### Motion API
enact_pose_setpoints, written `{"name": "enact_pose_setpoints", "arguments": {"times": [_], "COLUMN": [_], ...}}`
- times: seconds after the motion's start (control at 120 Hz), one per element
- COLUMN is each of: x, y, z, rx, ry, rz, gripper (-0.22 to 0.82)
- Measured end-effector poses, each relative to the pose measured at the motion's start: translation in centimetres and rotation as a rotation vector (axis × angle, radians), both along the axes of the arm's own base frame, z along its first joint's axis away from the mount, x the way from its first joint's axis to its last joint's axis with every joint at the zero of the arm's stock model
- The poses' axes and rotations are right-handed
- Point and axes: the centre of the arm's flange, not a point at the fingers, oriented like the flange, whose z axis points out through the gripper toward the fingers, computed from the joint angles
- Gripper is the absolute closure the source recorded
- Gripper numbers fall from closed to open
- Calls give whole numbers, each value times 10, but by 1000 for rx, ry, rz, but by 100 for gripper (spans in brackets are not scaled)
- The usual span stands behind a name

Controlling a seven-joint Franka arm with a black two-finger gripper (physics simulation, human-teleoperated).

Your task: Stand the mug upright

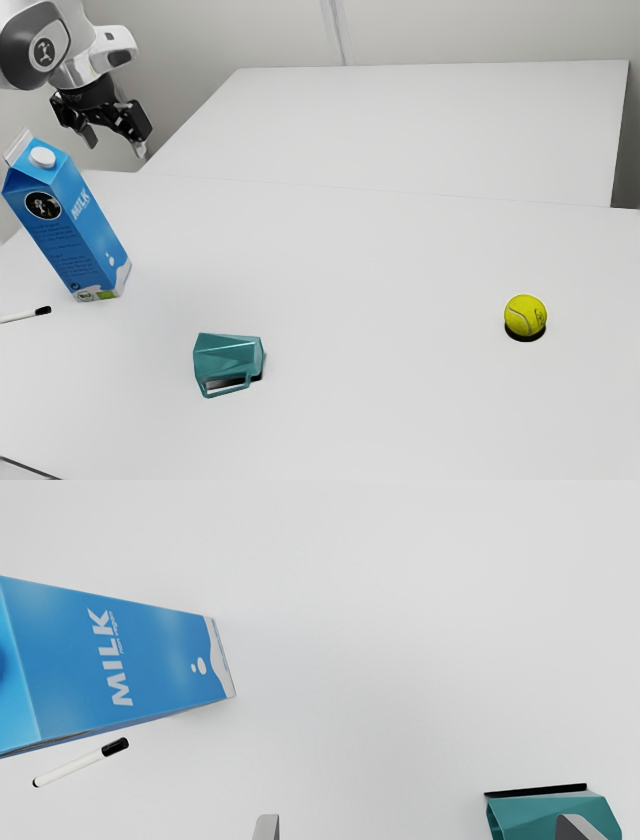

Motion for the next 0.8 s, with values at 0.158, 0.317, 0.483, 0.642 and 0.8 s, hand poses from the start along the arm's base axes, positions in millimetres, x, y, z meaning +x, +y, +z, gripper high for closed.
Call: {"name": "enact_pose_setpoints", "arguments": {"times": [0.158, 0.317, 0.483, 0.642, 0.8], "x": [1, 7, 0, -23, -44], "y": [-1, -1, 21, 44, 48], "z": [-2, -12, -60, -138, -195], "rx": [-1, -10, -234, -523, -703], "ry": [-3, 4, 62, 166, 247], "rz": [-1, 0, 100, 255, 367], "gripper": [0, 0, 0, 0, 0]}}
